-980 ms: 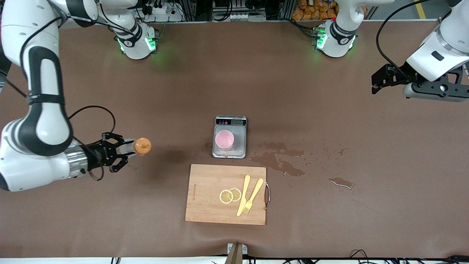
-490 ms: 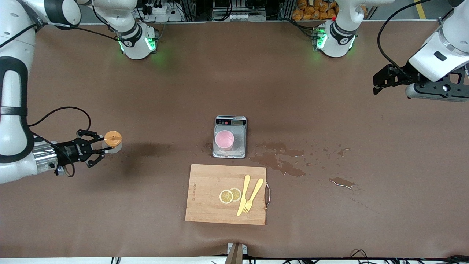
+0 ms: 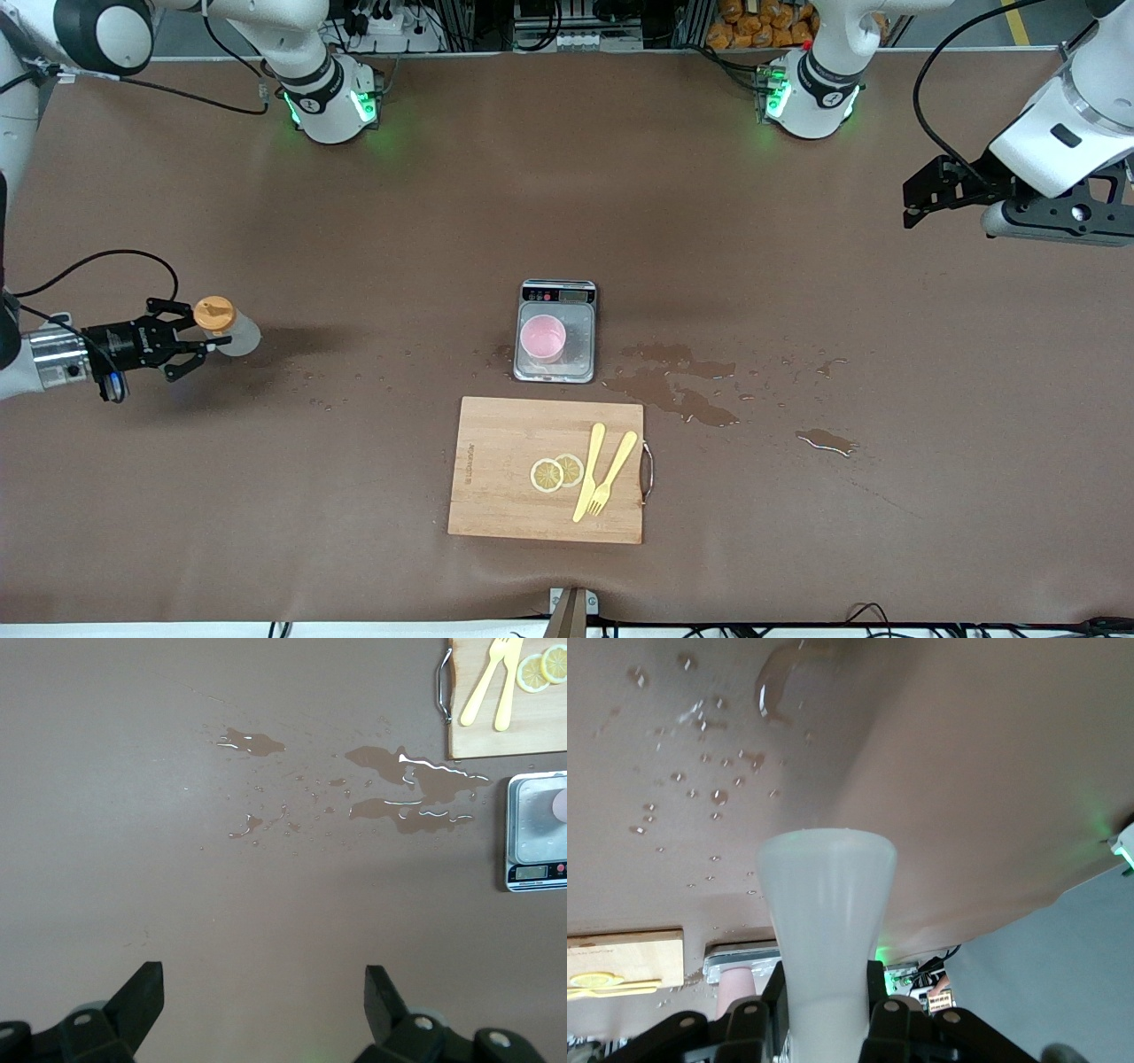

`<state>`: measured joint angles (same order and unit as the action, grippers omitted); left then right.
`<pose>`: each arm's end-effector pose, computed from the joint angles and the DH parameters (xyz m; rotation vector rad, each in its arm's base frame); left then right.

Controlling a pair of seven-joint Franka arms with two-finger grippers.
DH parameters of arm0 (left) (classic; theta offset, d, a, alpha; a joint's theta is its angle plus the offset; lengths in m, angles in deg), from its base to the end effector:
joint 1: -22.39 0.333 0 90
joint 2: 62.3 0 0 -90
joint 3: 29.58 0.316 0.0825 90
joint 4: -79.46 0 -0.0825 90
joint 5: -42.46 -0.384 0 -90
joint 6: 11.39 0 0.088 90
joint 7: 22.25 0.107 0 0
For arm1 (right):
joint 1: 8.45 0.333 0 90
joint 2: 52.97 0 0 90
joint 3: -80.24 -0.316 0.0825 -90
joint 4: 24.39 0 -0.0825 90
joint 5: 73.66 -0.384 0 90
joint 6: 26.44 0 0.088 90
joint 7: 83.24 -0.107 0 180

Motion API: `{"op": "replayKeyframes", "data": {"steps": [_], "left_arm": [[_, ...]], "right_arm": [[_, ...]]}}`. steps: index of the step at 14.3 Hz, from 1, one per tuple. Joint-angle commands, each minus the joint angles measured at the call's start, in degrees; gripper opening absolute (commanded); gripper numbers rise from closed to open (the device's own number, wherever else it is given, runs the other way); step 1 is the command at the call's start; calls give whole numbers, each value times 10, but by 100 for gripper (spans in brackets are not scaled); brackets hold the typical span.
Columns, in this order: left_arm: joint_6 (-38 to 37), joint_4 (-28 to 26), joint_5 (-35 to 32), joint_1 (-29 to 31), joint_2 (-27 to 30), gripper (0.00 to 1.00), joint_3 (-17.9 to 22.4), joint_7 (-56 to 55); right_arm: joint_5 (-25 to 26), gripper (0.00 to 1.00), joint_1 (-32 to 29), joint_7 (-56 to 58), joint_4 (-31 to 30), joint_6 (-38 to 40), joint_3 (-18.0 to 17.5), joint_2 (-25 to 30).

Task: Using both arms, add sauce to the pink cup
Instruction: 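Carry the bottle back from the cup with the right gripper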

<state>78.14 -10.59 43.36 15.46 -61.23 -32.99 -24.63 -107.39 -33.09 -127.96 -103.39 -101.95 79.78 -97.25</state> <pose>0.5388 -0.1004 0.6337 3.1184 -0.2173 0.0123 0.6099 -0.1984 0.2409 -1.9244 1.4791 1.1994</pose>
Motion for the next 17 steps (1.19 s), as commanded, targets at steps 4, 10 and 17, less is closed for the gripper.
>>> {"op": "replayKeyframes", "data": {"steps": [4, 10, 17], "left_arm": [[-7, 4, -8, 3, 5, 100, -3, 1], [-7, 4, -8, 3, 6, 100, -5, 1], [-4, 10, -8, 3, 5, 100, -7, 1]], "right_arm": [[-55, 24, -57, 93, -33, 2, -9, -44], [-71, 28, -69, 133, -33, 2, -9, -89], [-63, 100, -70, 126, -13, -11, -9, -90]]}}
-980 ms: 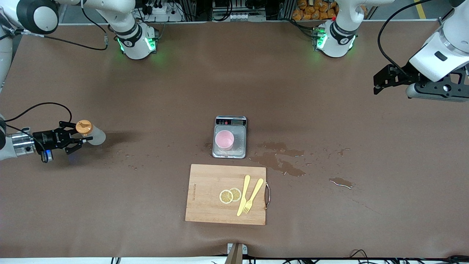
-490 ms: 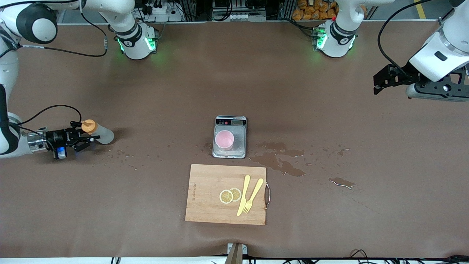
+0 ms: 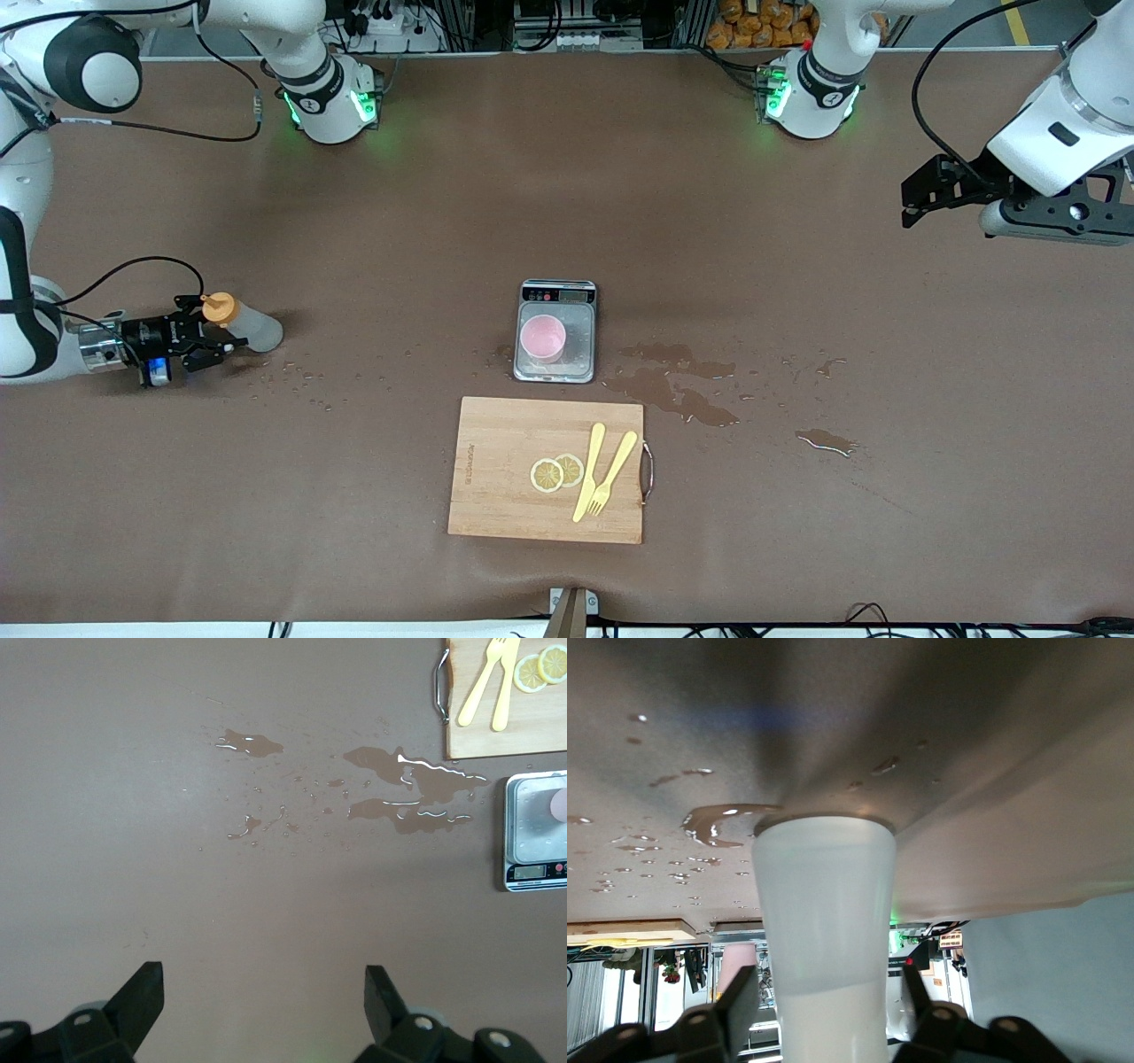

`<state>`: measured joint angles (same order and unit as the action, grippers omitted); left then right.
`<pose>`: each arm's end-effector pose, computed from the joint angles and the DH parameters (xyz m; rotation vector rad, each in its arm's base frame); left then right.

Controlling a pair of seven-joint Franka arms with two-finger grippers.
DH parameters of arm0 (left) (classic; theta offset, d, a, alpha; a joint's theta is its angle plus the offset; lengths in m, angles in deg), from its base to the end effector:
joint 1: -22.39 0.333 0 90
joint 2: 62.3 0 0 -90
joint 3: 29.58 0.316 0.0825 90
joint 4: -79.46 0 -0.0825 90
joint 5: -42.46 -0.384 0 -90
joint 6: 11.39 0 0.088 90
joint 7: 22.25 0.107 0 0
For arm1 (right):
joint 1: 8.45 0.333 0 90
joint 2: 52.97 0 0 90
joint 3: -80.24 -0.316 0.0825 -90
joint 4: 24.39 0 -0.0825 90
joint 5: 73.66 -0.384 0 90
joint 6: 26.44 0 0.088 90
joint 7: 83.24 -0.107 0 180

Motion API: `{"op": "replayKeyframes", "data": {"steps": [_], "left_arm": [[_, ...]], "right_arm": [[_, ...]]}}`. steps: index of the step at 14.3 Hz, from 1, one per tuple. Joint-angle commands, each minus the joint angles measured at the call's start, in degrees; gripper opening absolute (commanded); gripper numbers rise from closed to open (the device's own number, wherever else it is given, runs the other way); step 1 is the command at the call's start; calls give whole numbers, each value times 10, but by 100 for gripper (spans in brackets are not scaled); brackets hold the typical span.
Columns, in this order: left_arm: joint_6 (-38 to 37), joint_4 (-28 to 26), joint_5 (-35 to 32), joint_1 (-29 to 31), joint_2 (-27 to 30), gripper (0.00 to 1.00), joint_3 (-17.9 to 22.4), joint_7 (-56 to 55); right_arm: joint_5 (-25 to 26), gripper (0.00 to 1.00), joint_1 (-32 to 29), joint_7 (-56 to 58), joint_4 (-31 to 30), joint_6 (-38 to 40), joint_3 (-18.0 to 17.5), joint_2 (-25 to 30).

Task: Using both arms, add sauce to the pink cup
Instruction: 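Set the bottle upright on the table with the right gripper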

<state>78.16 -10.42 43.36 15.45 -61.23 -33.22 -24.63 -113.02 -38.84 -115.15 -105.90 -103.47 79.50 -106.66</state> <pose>0.5385 -0.1027 0.6351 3.1176 -0.2238 0.0174 0.5672 -0.2336 0.1288 -1.7284 1.3148 1.2188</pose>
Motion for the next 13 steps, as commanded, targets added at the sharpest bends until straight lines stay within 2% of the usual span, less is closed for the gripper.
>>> {"op": "replayKeyframes", "data": {"steps": [1, 4, 7, 11, 13], "left_arm": [[-4, 20, -7, 3, 5, 100, -5, 1], [-3, 27, 1, 2, 3, 100, -5, -4], [-4, 27, 1, 3, 2, 100, -5, -5], [-5, 24, 0, 5, -1, 100, 0, -5], [-5, 23, -1, 5, -2, 100, 0, -5]], "right_arm": [[-5, 100, -14, -1, 21, 6, -4, 7], [53, 100, -14, -9, 110, 66, -3, 18], [79, 100, -14, -12, 194, 141, -3, 24], [82, 100, 22, -10, 210, 159, -7, 97], [121, 100, 73, -10, 214, 157, -7, 129]]}}
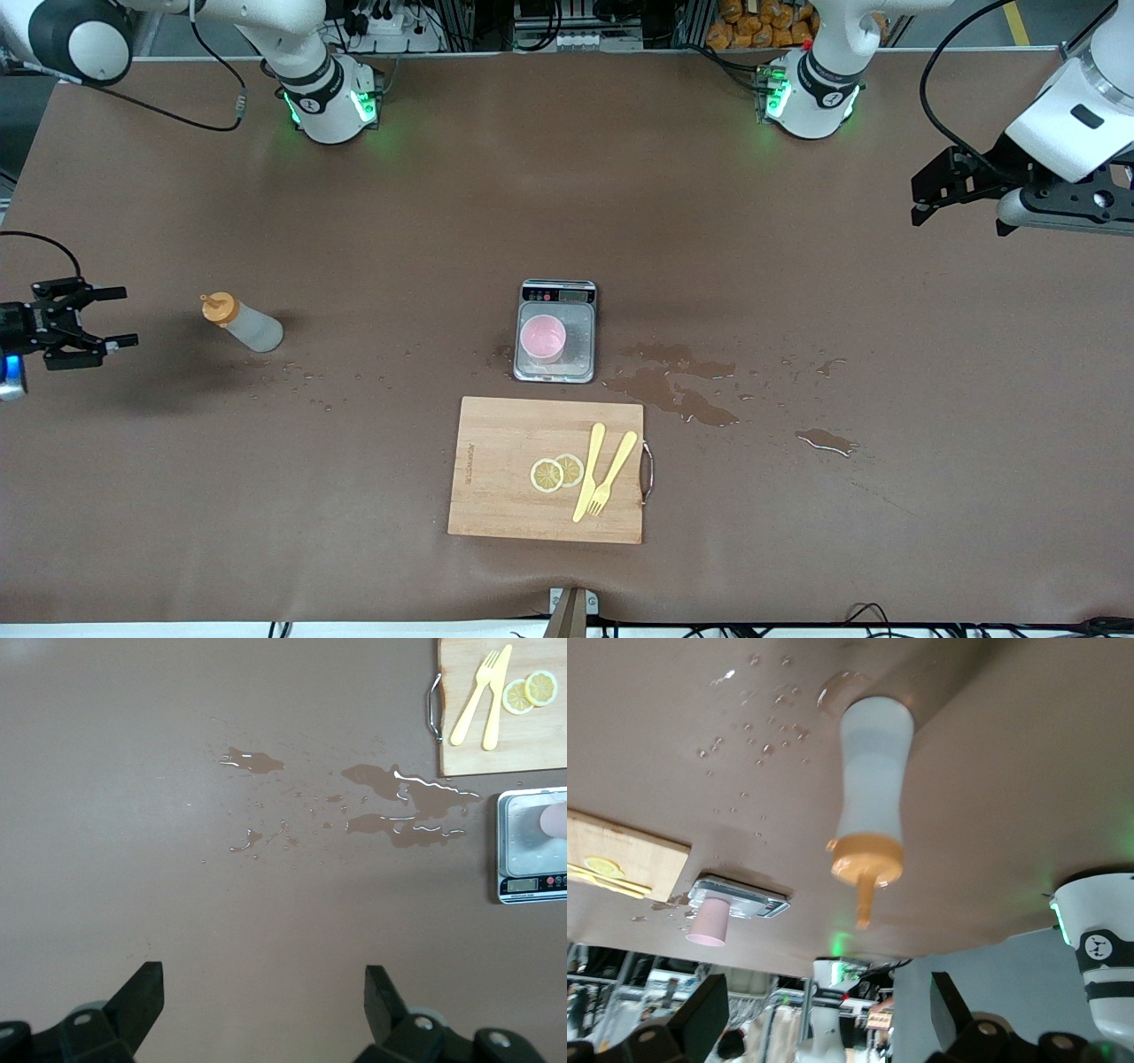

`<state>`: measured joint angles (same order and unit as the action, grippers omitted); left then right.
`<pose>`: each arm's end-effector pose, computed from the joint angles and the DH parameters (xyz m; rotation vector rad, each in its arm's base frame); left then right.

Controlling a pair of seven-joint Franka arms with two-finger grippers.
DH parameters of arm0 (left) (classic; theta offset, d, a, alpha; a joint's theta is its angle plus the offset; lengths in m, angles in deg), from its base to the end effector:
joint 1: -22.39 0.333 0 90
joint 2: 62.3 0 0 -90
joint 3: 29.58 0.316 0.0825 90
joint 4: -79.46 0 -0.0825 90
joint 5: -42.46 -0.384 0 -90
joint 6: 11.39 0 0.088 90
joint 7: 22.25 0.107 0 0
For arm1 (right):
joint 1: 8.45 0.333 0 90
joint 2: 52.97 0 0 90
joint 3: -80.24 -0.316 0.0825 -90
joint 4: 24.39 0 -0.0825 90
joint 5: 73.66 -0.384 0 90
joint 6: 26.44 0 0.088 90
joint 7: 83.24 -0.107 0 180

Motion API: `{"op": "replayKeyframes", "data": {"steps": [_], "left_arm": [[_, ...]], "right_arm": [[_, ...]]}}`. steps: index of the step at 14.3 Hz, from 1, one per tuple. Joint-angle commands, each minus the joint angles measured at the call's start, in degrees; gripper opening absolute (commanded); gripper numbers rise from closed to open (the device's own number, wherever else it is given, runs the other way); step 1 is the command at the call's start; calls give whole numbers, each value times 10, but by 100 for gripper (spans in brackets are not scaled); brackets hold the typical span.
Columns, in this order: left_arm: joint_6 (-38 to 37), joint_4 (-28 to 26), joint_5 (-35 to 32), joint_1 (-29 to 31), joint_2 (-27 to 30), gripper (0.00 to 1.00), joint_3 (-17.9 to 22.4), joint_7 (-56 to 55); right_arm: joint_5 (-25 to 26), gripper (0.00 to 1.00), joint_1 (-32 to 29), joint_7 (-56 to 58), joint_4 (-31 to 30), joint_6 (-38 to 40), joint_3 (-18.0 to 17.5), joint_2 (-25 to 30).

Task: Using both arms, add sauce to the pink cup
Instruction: 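Set the bottle upright on the table with the right gripper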

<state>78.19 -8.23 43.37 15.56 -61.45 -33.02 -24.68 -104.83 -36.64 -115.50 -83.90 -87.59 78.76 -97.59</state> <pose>0.5405 -0.1000 0.6511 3.1132 -0.2141 0.0715 0.6276 -0.2432 0.3684 -2.1553 1.1118 0.9878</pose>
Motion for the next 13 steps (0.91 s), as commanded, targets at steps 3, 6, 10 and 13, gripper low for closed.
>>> {"op": "replayKeyframes", "data": {"steps": [3, 6, 10, 13], "left_arm": [[-8, 0, -2, 5, -1, 100, -1, -5], [-10, -1, -2, 9, -1, 100, -1, -5], [-12, -2, -2, 9, -1, 100, -1, -7], [-12, -1, -2, 9, -1, 100, -1, -7]], "right_arm": [[50, 100, 100, -5, -6, -4, 1, 79], [58, 100, 141, -5, -6, -5, 1, 96], [149, 100, 232, 14, -5, -41, 3, 148], [240, 100, 305, 33, -5, -60, 5, 164]]}}
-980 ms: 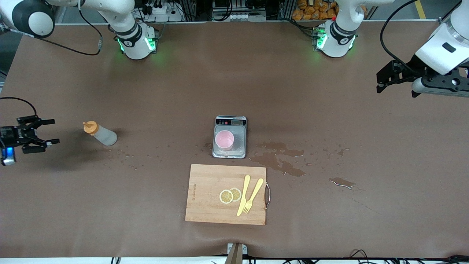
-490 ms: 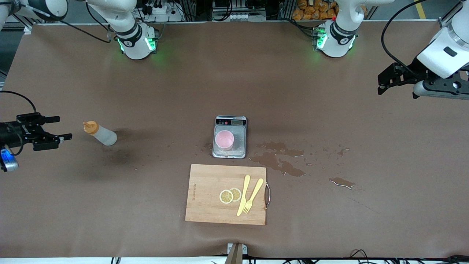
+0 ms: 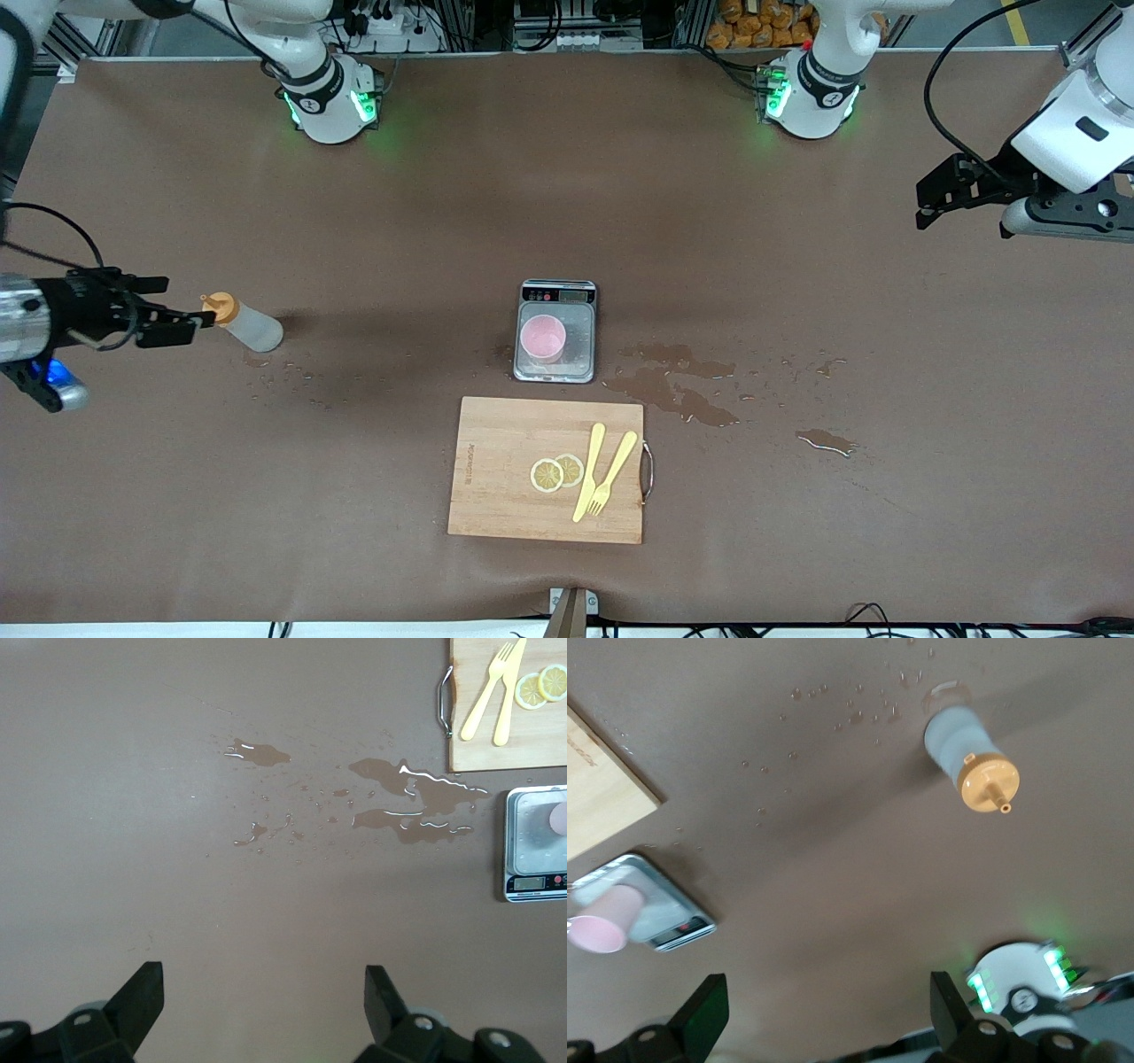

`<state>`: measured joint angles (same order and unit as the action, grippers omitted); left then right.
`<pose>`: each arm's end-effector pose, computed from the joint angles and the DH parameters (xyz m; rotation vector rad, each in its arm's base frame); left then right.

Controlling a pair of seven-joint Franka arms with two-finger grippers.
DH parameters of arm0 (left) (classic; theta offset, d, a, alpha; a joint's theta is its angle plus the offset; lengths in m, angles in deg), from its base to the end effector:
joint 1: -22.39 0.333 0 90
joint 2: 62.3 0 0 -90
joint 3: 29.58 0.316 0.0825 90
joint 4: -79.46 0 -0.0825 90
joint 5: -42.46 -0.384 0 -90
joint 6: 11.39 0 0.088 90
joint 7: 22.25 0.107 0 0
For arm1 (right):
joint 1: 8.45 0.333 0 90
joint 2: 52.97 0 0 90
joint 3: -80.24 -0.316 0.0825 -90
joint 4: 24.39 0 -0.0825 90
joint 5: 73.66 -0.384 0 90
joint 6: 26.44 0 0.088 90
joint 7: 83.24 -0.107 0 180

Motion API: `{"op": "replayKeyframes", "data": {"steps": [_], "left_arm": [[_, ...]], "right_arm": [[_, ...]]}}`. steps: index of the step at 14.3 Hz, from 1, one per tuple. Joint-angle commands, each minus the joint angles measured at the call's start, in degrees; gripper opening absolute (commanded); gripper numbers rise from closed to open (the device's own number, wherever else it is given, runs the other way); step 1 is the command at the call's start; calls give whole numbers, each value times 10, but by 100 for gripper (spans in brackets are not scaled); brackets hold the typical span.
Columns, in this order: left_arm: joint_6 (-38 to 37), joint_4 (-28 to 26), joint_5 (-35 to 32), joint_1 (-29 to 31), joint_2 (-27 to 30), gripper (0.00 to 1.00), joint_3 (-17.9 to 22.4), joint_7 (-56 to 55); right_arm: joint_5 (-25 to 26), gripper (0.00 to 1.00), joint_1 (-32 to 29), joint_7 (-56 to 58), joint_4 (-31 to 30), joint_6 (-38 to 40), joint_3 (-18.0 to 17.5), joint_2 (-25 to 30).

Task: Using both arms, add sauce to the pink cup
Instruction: 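Set the bottle upright on the table with the right gripper, then open the right gripper and withdraw it from the bottle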

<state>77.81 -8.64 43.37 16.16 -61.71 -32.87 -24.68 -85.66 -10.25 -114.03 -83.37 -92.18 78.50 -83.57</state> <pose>0.5425 -0.0929 0.6446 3.1170 -0.1938 0.0433 0.6526 0.0215 0.5183 -2.8689 0.7225 0.6897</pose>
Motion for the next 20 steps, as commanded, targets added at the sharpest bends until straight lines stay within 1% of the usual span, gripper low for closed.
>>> {"op": "replayKeyframes", "data": {"steps": [1, 3, 4, 7, 10, 11, 13, 14, 15, 17, 20], "left_arm": [[-8, 3, -2, 3, 3, 100, -2, -7], [-8, 3, -2, 2, 2, 100, -2, -8], [-8, 3, -2, 2, 2, 100, -2, -8], [-7, 3, -1, 2, 2, 100, -2, -8], [-7, 4, -2, 0, 3, 100, -7, -10], [-7, 4, -3, 1, 3, 100, -7, -10], [-7, 4, -2, 2, 3, 100, -7, -9], [-7, 3, -2, 2, 3, 100, -6, -9], [-7, 3, -2, 2, 3, 100, -6, -9], [-8, 3, -1, 2, 4, 100, -6, -9], [-8, 0, -2, 2, 8, 100, -7, -14]], "right_arm": [[47, 100, 43, 19, -10, -23, 5, 33], [49, 100, 46, 45, -13, -36, 3, 54], [60, 100, 47, 73, -17, -47, 3, 74], [68, 100, 38, 120, -72, -64, 3, 133], [95, 100, 22, 169, -100, -74, 2, 180], [95, 100, 9, 180, -111, -81, -2, 195], [103, 100, 3, 189, -145, -104, -19, 222], [113, 100, -9, 189, -156, -118, -43, 236], [121, 100, -19, 189, -169, -129, -57, 244], [128, 100, -19, 189, -191, -139, -70, 259], [129, 100, -15, 189, -202, -139, -73, 266]]}}
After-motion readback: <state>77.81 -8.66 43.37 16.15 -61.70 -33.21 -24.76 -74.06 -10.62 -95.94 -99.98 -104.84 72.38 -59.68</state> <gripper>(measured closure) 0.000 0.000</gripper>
